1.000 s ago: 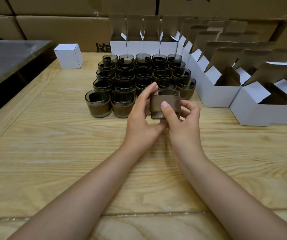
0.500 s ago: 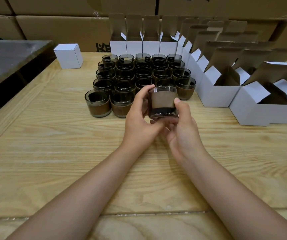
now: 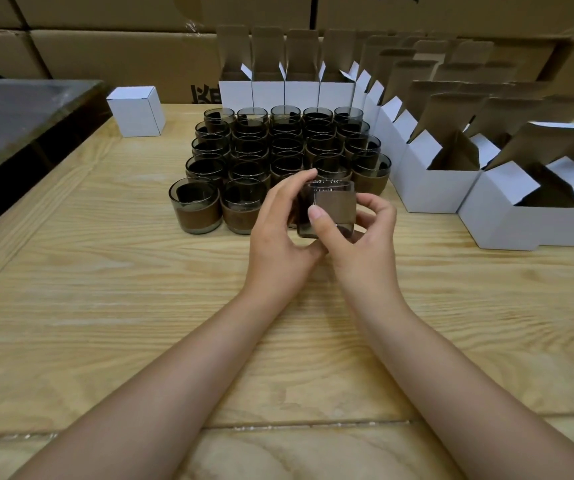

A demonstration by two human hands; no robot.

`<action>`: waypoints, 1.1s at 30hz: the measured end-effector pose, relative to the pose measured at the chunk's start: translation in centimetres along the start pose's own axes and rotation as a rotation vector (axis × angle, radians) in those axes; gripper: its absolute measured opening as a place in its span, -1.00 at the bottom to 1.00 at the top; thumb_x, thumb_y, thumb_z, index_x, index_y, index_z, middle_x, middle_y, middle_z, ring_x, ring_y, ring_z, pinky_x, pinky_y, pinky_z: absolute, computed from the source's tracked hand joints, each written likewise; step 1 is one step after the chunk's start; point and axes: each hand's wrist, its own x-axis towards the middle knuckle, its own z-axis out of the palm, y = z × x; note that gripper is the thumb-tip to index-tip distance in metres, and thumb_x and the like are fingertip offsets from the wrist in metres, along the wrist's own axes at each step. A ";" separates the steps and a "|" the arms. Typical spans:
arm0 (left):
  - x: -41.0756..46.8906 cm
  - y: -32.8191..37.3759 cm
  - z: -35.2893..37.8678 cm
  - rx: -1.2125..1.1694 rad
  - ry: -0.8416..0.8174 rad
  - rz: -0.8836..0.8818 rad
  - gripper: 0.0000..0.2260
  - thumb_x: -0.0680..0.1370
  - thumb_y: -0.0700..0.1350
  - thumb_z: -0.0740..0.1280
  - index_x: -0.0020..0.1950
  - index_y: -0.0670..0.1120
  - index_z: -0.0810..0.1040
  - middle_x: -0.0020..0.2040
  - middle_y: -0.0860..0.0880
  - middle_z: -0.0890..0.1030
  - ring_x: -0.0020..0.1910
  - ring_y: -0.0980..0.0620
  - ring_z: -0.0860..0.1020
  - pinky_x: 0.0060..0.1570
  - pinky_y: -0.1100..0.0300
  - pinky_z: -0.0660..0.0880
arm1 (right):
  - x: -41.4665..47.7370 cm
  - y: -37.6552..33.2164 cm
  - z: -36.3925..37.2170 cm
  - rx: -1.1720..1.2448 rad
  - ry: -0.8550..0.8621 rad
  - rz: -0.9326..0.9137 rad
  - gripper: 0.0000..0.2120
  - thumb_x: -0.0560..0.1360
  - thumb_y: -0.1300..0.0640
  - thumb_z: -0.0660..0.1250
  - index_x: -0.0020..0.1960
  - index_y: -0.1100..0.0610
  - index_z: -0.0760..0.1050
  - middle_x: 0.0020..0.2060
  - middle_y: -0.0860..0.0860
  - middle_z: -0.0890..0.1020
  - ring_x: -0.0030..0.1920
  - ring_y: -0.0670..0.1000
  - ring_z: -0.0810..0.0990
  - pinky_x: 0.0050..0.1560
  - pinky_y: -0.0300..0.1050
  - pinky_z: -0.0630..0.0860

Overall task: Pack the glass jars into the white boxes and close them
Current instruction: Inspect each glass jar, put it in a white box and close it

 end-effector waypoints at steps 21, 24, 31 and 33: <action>0.0 0.3 -0.2 -0.013 -0.043 -0.095 -0.25 0.34 -0.23 0.57 0.41 0.12 0.31 0.34 0.01 0.48 0.31 0.04 0.47 0.27 -0.02 0.46 | 0.5 -1.6 -0.1 0.373 -0.097 0.294 -0.74 0.60 0.07 0.16 0.17 0.20 0.48 -0.08 0.11 0.64 -0.16 0.07 0.60 -0.02 0.04 0.57; 0.0 0.2 -0.1 -0.040 -0.026 -0.083 -0.27 0.33 -0.20 0.56 0.39 0.15 0.31 0.35 0.03 0.47 0.32 0.02 0.47 0.28 -0.06 0.45 | 0.6 -1.3 -0.3 0.337 -0.064 0.277 -0.67 0.58 0.03 0.23 0.27 0.18 0.45 0.02 0.11 0.64 -0.12 0.01 0.58 -0.09 -0.05 0.53; -0.1 -0.1 -0.1 0.017 0.002 -0.008 -0.33 0.35 -0.16 0.50 0.39 0.13 0.34 0.29 0.18 0.45 0.31 0.09 0.46 0.26 -0.01 0.47 | 0.5 -0.9 -0.4 0.089 -0.021 0.090 -0.33 0.27 -0.16 0.44 0.27 0.02 0.29 0.13 -0.02 0.50 0.04 -0.07 0.63 0.00 -0.13 0.59; -0.1 -0.1 0.0 0.029 0.006 0.010 -0.38 0.38 -0.17 0.46 0.39 0.10 0.35 0.30 0.15 0.46 0.32 0.10 0.46 0.26 -0.01 0.47 | 0.4 -0.6 -0.4 0.013 -0.048 0.033 -0.45 0.37 -0.03 0.48 0.24 0.00 0.29 0.10 -0.11 0.49 -0.07 -0.30 0.59 -0.07 -0.31 0.55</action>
